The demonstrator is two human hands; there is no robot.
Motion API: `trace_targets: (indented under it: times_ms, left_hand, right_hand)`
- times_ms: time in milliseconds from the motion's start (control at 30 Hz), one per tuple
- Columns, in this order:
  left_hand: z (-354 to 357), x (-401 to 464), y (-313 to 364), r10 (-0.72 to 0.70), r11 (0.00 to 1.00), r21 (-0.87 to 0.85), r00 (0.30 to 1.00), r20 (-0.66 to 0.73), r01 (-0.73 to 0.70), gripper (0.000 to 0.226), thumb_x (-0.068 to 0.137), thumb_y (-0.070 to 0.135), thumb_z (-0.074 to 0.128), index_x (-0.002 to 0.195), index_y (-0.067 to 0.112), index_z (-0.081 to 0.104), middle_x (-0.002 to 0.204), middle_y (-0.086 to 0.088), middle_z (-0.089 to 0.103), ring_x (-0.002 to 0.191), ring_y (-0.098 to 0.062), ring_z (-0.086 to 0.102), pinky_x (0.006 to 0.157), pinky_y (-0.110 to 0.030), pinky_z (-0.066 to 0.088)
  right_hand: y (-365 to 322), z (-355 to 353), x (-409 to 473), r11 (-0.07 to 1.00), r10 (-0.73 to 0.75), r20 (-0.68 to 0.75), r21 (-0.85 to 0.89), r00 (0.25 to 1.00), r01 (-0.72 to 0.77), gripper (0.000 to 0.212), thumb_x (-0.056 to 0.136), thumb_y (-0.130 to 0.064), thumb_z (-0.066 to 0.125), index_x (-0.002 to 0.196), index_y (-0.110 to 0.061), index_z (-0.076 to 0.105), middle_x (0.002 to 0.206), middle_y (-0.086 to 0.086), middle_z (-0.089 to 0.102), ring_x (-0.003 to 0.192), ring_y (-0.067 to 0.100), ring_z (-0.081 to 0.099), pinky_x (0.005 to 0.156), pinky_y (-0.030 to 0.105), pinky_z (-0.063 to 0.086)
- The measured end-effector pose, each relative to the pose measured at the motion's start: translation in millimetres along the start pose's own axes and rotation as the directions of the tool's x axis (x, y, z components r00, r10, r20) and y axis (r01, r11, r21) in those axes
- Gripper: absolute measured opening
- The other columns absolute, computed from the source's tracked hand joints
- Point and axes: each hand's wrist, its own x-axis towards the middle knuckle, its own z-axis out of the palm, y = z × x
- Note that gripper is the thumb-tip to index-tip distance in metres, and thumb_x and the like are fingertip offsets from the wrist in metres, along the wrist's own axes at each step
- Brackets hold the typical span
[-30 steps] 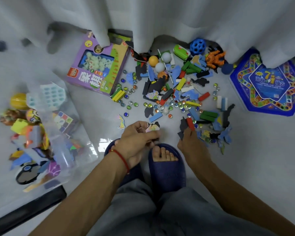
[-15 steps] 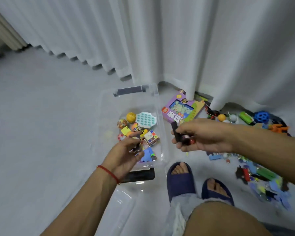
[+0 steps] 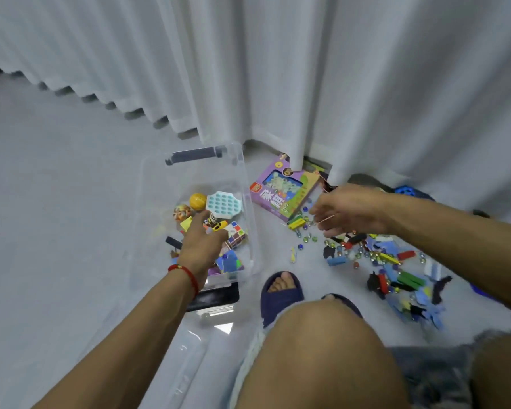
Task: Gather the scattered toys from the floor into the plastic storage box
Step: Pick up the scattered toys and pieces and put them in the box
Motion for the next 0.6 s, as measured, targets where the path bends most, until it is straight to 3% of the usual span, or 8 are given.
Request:
trace_targets:
  times_ms: [100,200,233,267,367,500,600]
  left_hand:
    - [50,-3,5,0.074,0.994,0.066,0.989,0.125,-0.083,0.05,0.08,0.013,0.06,0.128,0.026,0.055,0.129,-0.005,0.055,0.107,-0.023,0.06,0.085,-0.043,0.055]
    - [102,5,-3,0.092,0.985,0.119,0.964,0.249,-0.125,0.035,0.086,0.005,0.058,0.116,0.022,0.063,0.115,-0.003,0.06,0.102,-0.02,0.062,0.091,-0.044,0.055]
    - [118,10,-10,0.077,0.98,0.155,0.959,0.275,-0.123,0.033,0.084,0.005,0.06,0.112,0.022,0.064,0.112,-0.002,0.061,0.1,-0.021,0.062,0.091,-0.045,0.055]
    - [133,16,-19,0.053,0.973,0.201,0.955,0.293,-0.116,0.032,0.082,0.006,0.062,0.11,0.023,0.064,0.109,-0.002,0.061,0.099,-0.022,0.063,0.09,-0.046,0.055]
    - [171,42,-56,-0.066,0.927,0.371,0.948,0.31,-0.057,0.035,0.075,0.013,0.066,0.108,0.024,0.063,0.107,-0.005,0.063,0.096,-0.027,0.065,0.086,-0.046,0.057]
    - [209,83,-103,-0.239,0.858,0.497,0.956,0.17,0.127,0.044,0.08,0.012,0.07,0.12,0.019,0.054,0.115,-0.012,0.062,0.099,-0.029,0.064,0.089,-0.039,0.056]
    - [234,115,-116,-0.11,0.782,0.622,0.989,0.098,0.025,0.053,0.085,0.012,0.07,0.132,0.017,0.048,0.124,-0.012,0.055,0.109,-0.028,0.057,0.093,-0.034,0.05]
  right_hand:
    - [55,-52,2,0.993,0.04,-0.178,-0.099,0.983,-0.058,0.027,0.094,-0.017,0.058,0.109,0.004,0.065,0.09,0.017,0.068,0.077,0.026,0.062,0.073,0.038,0.056]
    - [111,-79,13,0.938,0.012,-0.293,-0.327,0.956,-0.112,0.026,0.095,-0.021,0.054,0.084,0.002,0.06,0.085,0.022,0.059,0.073,0.03,0.057,0.067,0.04,0.055]
    - [129,-82,21,0.905,-0.003,-0.295,-0.408,0.955,-0.123,0.027,0.095,-0.021,0.053,0.084,0.002,0.06,0.088,0.024,0.059,0.074,0.034,0.058,0.065,0.041,0.053]
    - [146,-82,30,0.865,-0.013,-0.289,-0.483,0.957,-0.134,0.025,0.096,-0.021,0.054,0.093,0.002,0.064,0.095,0.024,0.063,0.08,0.038,0.06,0.066,0.041,0.05]
    - [187,-70,60,0.761,-0.086,-0.202,-0.645,0.976,-0.067,0.027,0.093,-0.018,0.056,0.119,-0.013,0.062,0.108,0.008,0.066,0.092,0.027,0.062,0.077,0.036,0.051]
    - [220,-42,109,0.615,-0.215,-0.075,-0.785,0.974,0.075,0.041,0.092,-0.022,0.058,0.133,-0.021,0.053,0.132,0.005,0.055,0.115,0.024,0.054,0.093,0.039,0.049]
    - [225,-26,148,0.554,-0.342,-0.019,-0.811,0.939,0.185,0.045,0.091,-0.023,0.06,0.136,-0.022,0.049,0.134,0.004,0.051,0.118,0.026,0.052,0.094,0.042,0.049]
